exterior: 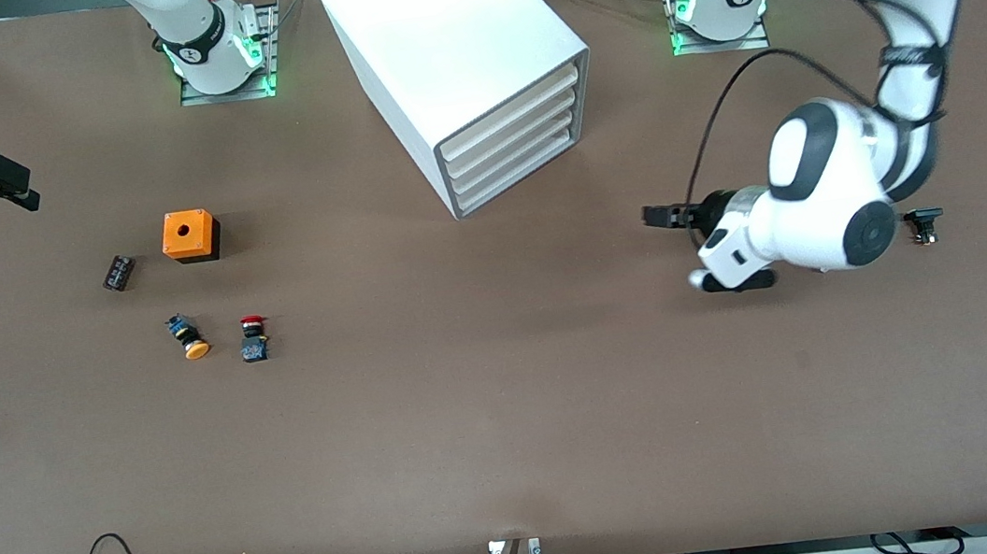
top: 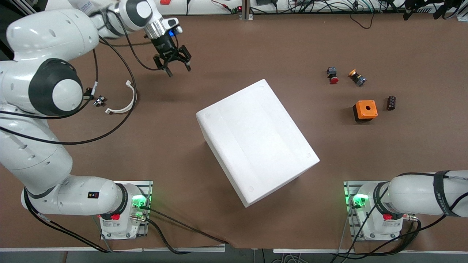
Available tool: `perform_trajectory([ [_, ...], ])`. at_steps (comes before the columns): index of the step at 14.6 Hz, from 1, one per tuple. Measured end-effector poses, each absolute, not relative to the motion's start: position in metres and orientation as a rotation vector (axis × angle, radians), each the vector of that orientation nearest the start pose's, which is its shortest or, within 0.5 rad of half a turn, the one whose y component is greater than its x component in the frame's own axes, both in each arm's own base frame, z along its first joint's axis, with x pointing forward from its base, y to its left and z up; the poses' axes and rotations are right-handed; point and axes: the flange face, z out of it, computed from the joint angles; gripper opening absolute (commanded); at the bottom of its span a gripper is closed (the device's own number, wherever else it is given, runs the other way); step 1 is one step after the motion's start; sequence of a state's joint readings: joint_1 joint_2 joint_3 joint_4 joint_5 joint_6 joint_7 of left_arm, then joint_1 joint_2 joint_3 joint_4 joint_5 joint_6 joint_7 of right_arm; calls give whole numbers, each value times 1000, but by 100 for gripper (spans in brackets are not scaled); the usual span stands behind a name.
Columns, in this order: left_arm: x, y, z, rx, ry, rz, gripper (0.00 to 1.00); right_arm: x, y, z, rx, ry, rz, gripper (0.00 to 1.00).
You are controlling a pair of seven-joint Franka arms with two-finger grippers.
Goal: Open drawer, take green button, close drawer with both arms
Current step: 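Hook the left gripper on the drawer front while the right gripper reaches out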
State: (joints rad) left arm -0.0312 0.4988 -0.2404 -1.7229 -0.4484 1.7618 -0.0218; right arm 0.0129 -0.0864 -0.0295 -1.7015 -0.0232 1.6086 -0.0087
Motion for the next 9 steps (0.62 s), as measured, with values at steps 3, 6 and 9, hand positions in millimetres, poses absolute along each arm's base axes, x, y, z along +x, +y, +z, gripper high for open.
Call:
perform_trajectory([
  [3, 555, -211, 227, -3655, 314, 1087, 100, 529, -12, 613, -3162, 11, 12, 100],
  [6, 514, -232, 186, -3773, 550, 1178, 100, 531, -12, 610, -3162, 11, 22, 100],
  [9, 475, -249, 157, -3813, 722, 1264, 100, 536, -13, 599, -3162, 13, 54, 100],
])
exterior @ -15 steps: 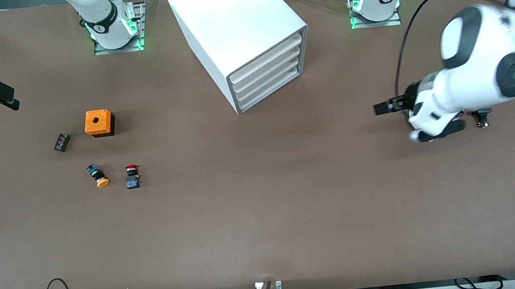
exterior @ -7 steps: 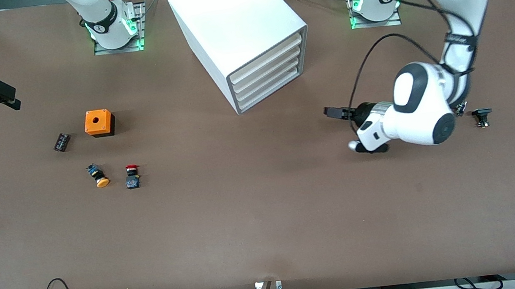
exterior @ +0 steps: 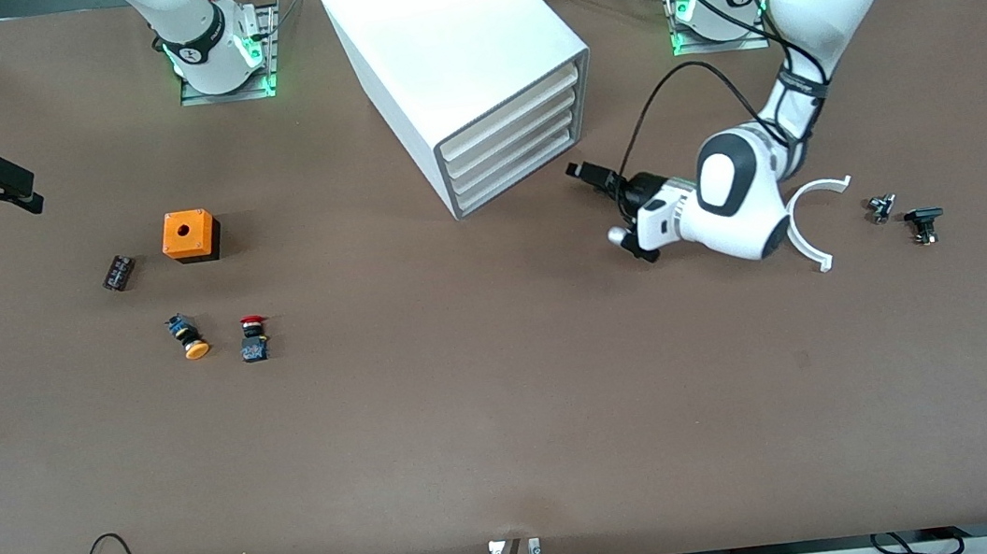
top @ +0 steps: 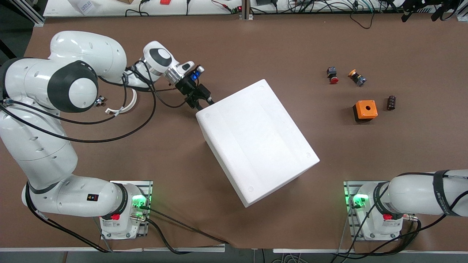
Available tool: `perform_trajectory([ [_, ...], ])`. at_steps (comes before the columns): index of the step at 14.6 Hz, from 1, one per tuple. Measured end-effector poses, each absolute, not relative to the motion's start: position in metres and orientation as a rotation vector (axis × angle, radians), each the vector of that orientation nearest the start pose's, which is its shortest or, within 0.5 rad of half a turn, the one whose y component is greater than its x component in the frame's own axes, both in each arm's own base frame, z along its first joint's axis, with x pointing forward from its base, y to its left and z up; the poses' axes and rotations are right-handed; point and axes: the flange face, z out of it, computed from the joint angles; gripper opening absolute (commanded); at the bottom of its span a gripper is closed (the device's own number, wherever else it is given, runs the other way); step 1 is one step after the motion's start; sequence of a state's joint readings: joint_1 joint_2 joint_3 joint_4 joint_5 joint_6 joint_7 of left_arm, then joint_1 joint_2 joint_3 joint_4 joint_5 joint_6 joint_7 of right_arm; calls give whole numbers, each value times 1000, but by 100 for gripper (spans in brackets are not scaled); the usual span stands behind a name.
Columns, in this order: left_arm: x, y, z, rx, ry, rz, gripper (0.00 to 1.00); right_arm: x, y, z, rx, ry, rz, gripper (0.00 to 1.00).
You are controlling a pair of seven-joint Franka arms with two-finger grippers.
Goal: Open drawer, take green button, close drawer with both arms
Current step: 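Hook the left gripper on the drawer front while the right gripper reaches out, then pull the drawer open with the left gripper while the right gripper approaches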
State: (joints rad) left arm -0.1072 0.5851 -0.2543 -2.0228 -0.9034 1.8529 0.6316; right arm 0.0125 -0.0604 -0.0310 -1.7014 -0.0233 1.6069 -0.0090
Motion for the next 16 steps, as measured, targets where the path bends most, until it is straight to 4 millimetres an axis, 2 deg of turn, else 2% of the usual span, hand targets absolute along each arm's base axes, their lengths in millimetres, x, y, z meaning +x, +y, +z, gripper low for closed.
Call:
perform_trajectory([
  [2, 453, -260, 144, 2018, -398, -715, 100, 545, -11, 584, -3162, 6, 86, 100],
  [4, 437, -273, 139, 1996, -396, -734, 99, 556, -8, 569, -3162, -2, 119, 100],
  [5, 430, -279, 138, 1986, -385, -737, 97, 561, -7, 561, -3162, -7, 137, 100],
  [6, 423, -286, 136, 1979, -373, -738, 92, 565, -5, 554, -3161, -13, 152, 100],
  [7, 416, -293, 135, 1976, -361, -736, 77, 568, -2, 549, -3161, -22, 165, 100],
  [8, 410, -299, 134, 1978, -353, -732, 43, 571, 1, 544, -3161, -30, 177, 100],
  [9, 406, -303, 133, 1982, -351, -730, 1, 573, 4, 539, -3160, -38, 191, 100],
  [16, 404, -308, 135, 1979, -355, -723, 0, 593, 35, 479, -3153, -117, 332, 100],
])
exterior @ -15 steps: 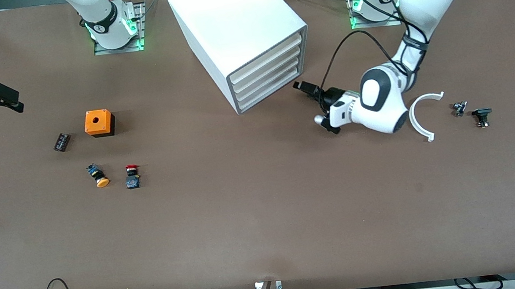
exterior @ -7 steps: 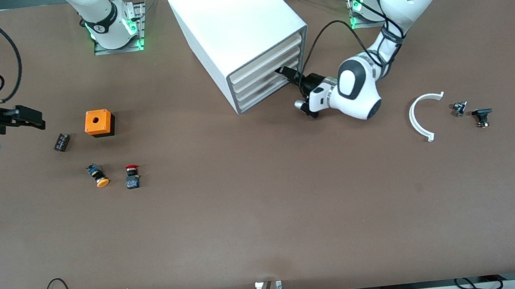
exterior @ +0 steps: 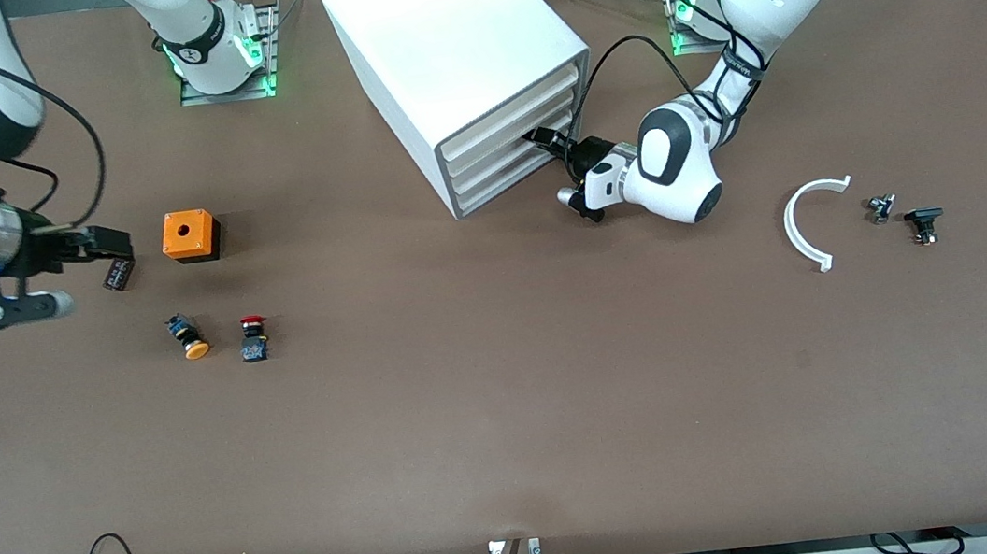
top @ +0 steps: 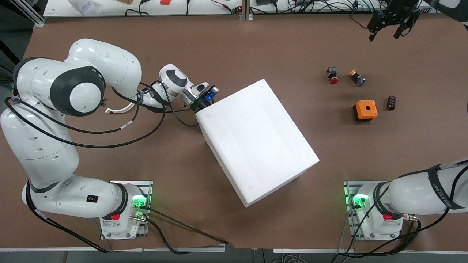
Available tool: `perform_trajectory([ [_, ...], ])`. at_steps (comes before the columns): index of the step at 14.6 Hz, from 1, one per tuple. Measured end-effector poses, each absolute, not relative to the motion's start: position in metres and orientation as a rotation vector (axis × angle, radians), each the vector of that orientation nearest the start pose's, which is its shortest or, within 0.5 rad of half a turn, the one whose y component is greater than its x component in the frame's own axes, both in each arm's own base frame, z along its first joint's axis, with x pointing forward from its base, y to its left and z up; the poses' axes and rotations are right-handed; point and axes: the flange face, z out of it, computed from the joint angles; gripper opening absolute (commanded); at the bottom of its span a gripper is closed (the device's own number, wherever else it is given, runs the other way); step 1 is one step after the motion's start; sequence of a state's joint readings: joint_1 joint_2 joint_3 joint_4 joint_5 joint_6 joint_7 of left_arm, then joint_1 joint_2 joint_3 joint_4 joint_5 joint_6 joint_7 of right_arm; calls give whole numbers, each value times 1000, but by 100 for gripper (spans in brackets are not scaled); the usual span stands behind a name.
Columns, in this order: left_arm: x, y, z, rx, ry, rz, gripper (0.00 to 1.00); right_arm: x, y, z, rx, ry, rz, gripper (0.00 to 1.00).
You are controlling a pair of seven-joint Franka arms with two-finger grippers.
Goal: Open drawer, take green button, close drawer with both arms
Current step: 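Pull the drawer open with the left gripper while the right gripper approaches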
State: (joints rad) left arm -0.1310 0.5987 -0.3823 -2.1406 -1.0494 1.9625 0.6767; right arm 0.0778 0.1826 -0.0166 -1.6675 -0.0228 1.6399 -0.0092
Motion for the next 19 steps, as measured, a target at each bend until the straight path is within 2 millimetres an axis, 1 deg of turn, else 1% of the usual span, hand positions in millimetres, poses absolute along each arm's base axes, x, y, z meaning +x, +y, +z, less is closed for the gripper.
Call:
perform_trajectory([
  [2, 405, -309, 137, 1973, -362, -714, 0, 601, 40, 466, -3149, -128, 346, 100],
  [3, 409, -307, 138, 1969, -359, -700, 0, 605, 42, 460, -3139, -128, 346, 100],
  [4, 417, -303, 140, 1969, -354, -673, 0, 608, 44, 456, -3132, -129, 346, 100],
  [5, 431, -292, 143, 1976, -348, -635, 0, 609, 45, 453, -3130, -132, 350, 100],
  [6, 449, -275, 147, 1995, -328, -587, 0, 610, 49, 451, -3129, -140, 356, 100],
  [8, 489, -235, 156, 2031, -277, -483, 0, 609, 64, 449, -3129, -177, 360, 100],
  [9, 503, -218, 159, 2045, -253, -445, 27, 609, 71, 449, -3130, -193, 358, 100],
  [10, 512, -207, 161, 2053, -235, -420, 96, 608, 75, 450, -3130, -204, 356, 100],
  [11, 520, -200, 163, 2068, -216, -395, 100, 608, 78, 450, -3130, -211, 354, 100],
  [12, 526, -196, 164, 2083, -202, -370, 100, 608, 82, 451, -3126, -219, 347, 100],
  [13, 531, -193, 166, 2094, -190, -345, 100, 609, 90, 454, -3116, -234, 331, 100],
  [14, 537, -191, 170, 2106, -182, -316, 100, 609, 103, 458, -3108, -262, 311, 100],
  [15, 544, -187, 175, 2124, -176, -280, 100, 607, 120, 461, -3103, -304, 291, 100],
  [17, 562, -173, 197, 2164, -163, -179, 100, 603, 163, 463, -3097, -408, 236, 100],
  [18, 572, -160, 213, 2189, -144, -114, 100, 601, 183, 461, -3092, -455, 209, 100],
  [19, 586, -135, 238, 2216, -109, -20, 100, 600, 204, 455, -3084, -503, 180, 100],
])
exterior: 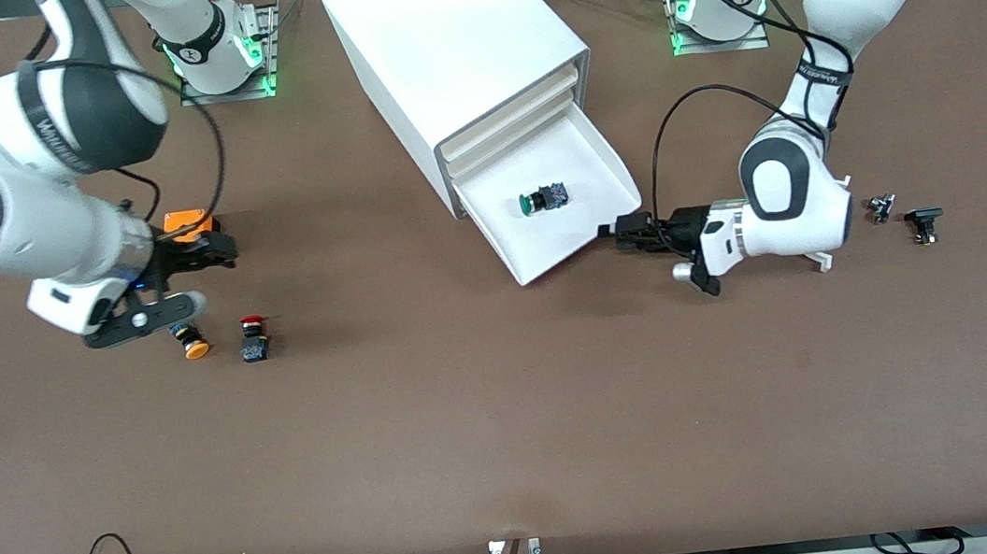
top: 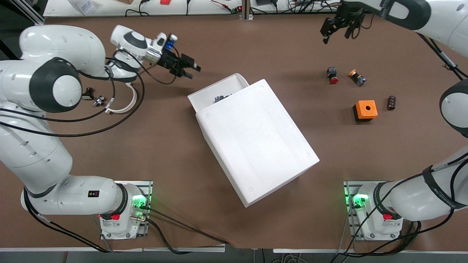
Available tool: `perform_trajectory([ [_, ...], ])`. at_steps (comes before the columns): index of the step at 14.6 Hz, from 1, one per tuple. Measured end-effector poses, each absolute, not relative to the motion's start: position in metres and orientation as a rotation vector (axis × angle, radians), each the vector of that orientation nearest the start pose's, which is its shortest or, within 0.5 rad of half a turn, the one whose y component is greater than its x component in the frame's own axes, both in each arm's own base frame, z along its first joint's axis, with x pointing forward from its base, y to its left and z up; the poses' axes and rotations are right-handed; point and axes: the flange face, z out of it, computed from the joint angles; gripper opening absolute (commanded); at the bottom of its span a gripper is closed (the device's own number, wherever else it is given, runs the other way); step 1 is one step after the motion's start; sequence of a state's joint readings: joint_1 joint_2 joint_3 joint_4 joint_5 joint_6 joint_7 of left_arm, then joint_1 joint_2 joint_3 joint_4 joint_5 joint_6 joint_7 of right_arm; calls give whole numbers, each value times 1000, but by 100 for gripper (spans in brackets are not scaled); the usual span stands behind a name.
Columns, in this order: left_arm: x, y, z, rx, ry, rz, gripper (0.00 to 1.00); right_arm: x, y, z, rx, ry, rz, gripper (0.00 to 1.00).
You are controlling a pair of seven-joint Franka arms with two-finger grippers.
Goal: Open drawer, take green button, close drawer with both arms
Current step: 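Pull the drawer open with the left gripper while the right gripper approaches, then release the drawer with the left gripper while the right gripper reaches inside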
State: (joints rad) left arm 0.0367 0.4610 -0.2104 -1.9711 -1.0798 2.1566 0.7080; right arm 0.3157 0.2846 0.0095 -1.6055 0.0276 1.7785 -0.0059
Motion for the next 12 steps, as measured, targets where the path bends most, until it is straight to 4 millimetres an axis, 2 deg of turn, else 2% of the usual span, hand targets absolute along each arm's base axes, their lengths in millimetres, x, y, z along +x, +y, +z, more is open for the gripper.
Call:
perform_trajectory([
  [3, 605, -66, 294, 2234, -28, 151, 100, 599, 259, 432, -3040, -611, 134, 100],
  [5, 608, -33, 319, 2259, -16, 224, 100, 586, 316, 415, -2983, -746, 146, 100],
  [7, 606, -7, 344, 2359, -106, 258, 100, 561, 386, 403, -2896, -961, 148, 100],
  [9, 604, 21, 382, 2452, -230, 269, 100, 528, 455, 401, -2809, -1134, 130, 100],
  [10, 601, 39, 408, 2500, -288, 255, 100, 515, 484, 406, -2767, -1200, 105, 100],
  [12, 595, 71, 459, 2615, -352, 201, 100, 500, 520, 420, -2676, -1311, 50, 100],
])
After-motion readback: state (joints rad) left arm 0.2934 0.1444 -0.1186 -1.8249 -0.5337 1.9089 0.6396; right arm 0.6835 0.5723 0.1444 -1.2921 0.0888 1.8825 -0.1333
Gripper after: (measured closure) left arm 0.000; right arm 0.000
